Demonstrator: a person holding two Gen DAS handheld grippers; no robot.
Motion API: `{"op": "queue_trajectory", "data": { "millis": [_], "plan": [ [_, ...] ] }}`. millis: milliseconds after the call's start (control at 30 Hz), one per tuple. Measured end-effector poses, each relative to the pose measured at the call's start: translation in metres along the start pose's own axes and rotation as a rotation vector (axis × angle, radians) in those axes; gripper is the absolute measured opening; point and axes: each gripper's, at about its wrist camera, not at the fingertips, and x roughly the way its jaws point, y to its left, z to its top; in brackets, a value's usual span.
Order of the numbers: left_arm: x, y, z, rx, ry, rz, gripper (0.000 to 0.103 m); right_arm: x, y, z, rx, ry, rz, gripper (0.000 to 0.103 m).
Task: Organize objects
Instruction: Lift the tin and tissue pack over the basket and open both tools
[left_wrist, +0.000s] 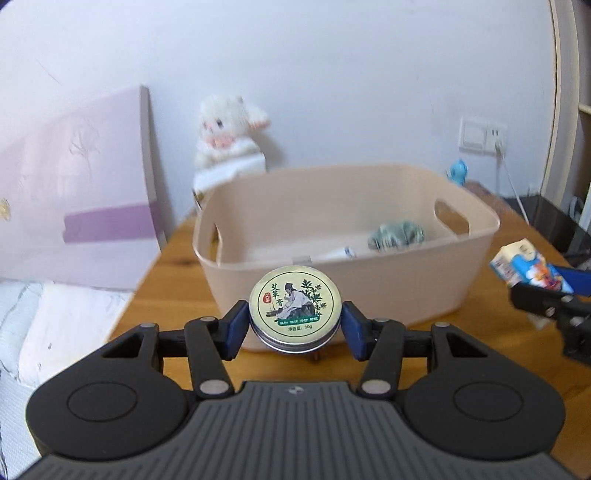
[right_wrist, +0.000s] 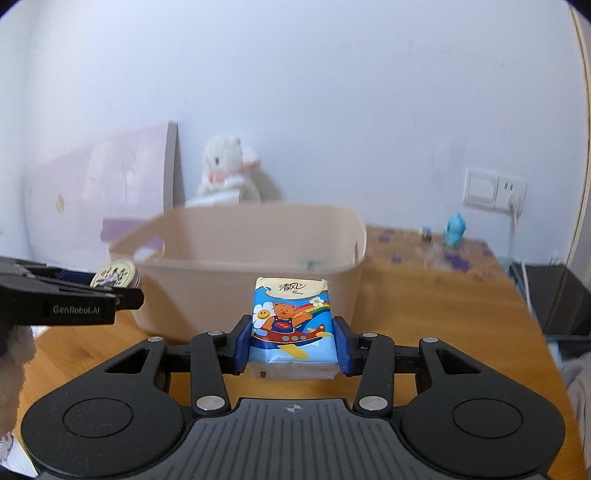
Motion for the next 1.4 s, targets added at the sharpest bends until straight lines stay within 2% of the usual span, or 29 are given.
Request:
{"op": "queue_trajectory", "data": {
  "millis": [300,433,567,633,800,1000,1100,1233,1333,1400],
  "plan": [
    [-0.03,0.008,0.041,-0.009,-0.199,0.006,0.056,-0.01,-0.004,0.046,0.009,-0.143,-0.018,0.042],
    [-0.023,0.011,0.067,-0.016,-0.262,0.02,0.056,-0.003,-0.007,0.063,0.026,-0.202,-0.032,0.042],
    [-0.003,0.017,0.086,-0.036,-0.274,0.031,0.056,0.014,-0.009,0.078,0.035,-0.227,-0.037,0.042],
    [0.014,0.019,0.093,-0.042,-0.25,0.035,0.056,0.026,-0.008,0.083,0.025,-0.223,-0.039,0.042],
    [0.068,0.022,0.099,-0.078,-0.117,0.039,0.056,0.064,-0.006,0.09,0.003,-0.161,-0.053,0.042],
    [0.133,0.019,0.097,-0.1,0.143,0.059,0.056,0.121,-0.001,0.091,-0.035,-0.003,-0.053,0.042],
    [0.151,0.019,0.088,-0.08,0.227,0.051,0.056,0.143,0.001,0.088,-0.053,0.086,-0.054,0.042],
    [0.157,0.017,0.081,-0.079,0.305,0.052,0.056,0.164,0.0,0.078,-0.039,0.2,-0.047,0.043],
    [0.157,0.019,0.079,-0.104,0.327,0.042,0.057,0.166,-0.001,0.072,-0.028,0.231,-0.066,0.043],
    [0.153,0.019,0.078,-0.101,0.313,0.041,0.057,0.157,-0.001,0.07,-0.028,0.217,-0.069,0.052]
  ]
}}
